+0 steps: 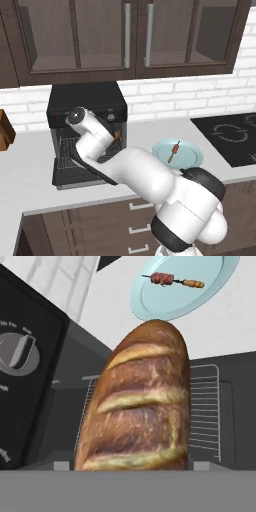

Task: Pick up the kebab skewer and baguette bread, and place them inside the toaster oven. Close the toaster oven door and start by setting the timer.

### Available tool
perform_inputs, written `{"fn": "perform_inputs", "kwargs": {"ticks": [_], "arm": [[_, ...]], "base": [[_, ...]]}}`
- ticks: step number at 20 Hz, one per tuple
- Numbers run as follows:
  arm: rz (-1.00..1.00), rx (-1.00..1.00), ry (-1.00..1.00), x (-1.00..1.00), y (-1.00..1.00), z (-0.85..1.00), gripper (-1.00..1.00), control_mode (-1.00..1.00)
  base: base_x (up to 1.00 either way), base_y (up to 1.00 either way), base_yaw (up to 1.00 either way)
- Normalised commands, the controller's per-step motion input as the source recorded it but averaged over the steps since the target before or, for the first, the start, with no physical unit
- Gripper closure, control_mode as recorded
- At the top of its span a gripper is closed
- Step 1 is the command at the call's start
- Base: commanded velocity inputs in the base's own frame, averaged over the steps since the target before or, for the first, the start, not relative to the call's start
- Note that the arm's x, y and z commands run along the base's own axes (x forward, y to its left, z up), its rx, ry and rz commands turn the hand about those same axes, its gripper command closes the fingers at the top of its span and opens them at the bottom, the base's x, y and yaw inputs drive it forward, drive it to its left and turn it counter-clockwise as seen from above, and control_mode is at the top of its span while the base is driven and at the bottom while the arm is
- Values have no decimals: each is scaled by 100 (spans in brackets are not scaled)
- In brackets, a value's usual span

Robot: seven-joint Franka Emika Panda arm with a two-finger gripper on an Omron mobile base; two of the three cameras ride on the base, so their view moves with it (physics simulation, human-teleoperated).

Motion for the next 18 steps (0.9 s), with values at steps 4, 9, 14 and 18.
{"fn": "perform_inputs", "kwargs": {"ticks": [4, 9, 14, 18], "arm": [[-4, 0, -8, 32, 16, -6, 100, -100], [-8, 4, -6, 23, 0, -10, 100, -100], [-7, 2, -2, 8, 2, -12, 100, -100], [-3, 0, 0, 8, 0, -11, 100, -100]], "base": [[0, 0, 0], [0, 0, 0], [0, 0, 0], [0, 0, 0]]}}
